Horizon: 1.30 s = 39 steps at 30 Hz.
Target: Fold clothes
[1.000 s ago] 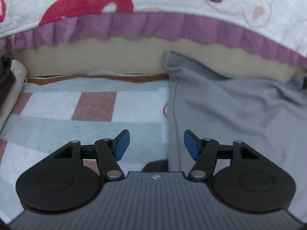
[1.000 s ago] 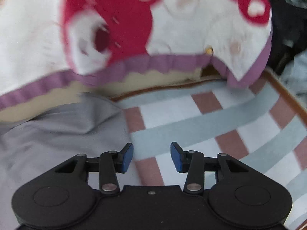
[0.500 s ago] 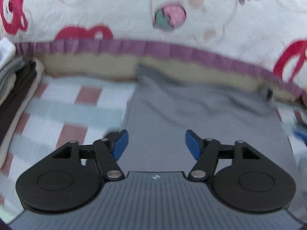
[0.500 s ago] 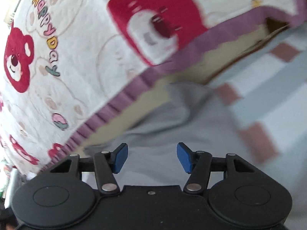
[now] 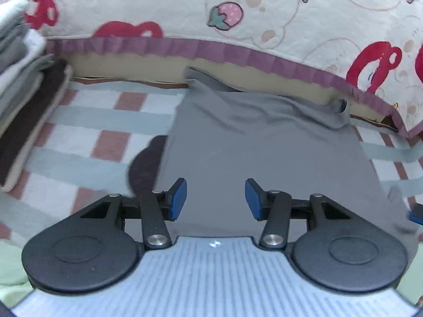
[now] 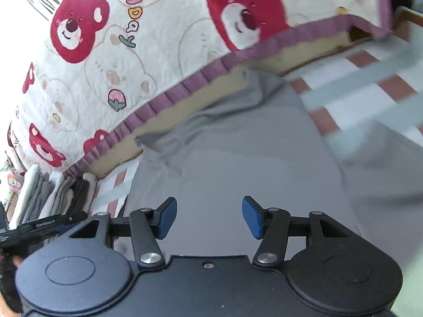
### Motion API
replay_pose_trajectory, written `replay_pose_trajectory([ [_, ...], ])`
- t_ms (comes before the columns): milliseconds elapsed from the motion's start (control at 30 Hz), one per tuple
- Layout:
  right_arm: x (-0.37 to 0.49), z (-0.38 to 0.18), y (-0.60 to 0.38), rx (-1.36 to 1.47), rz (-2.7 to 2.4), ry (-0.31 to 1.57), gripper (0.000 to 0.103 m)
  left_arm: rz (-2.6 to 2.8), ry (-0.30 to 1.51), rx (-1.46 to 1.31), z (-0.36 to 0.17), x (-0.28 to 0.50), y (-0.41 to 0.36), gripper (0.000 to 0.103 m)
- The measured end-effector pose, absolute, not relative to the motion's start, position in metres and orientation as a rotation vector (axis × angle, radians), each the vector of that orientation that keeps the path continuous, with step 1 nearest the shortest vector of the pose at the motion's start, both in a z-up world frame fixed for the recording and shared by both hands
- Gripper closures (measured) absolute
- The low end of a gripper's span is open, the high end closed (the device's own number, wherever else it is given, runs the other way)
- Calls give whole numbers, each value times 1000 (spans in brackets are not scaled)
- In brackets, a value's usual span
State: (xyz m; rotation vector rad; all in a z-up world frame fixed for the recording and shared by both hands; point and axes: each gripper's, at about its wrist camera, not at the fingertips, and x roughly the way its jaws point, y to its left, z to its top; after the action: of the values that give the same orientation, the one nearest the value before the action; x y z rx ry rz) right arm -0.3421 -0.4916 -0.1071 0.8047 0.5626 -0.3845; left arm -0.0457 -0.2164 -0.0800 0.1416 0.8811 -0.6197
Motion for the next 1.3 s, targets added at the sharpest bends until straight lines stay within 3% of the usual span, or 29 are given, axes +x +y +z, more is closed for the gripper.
replay_pose_trajectory([
  [67,-368,-106,-472,769,-399,573,42,-629,899,146,-83,-53,-193,58],
  [100,-378,-109,-468,765,-403,581,42,-610,912,141,-86,-56,-182,66],
  [267,-381,-113,-457,790,-387,606,42,-525,997,44,-92,-70,-125,66],
  [667,-368,-112,-440,614,-343,691,42,-450,1223,-141,-156,-133,-103,55],
  [867,-403,-174,-459,736,-359,777,39,-463,1314,-193,-173,-154,-125,50],
  [1000,-435,-193,-467,875,-327,741,39,-446,1324,-204,-180,-166,-138,47],
  [1167,-451,-196,-470,1044,-195,714,39,-412,1181,-288,-190,-162,-143,42],
  [1300,-445,-200,-460,1099,-119,683,39,-352,1120,-167,-186,-154,-144,42],
])
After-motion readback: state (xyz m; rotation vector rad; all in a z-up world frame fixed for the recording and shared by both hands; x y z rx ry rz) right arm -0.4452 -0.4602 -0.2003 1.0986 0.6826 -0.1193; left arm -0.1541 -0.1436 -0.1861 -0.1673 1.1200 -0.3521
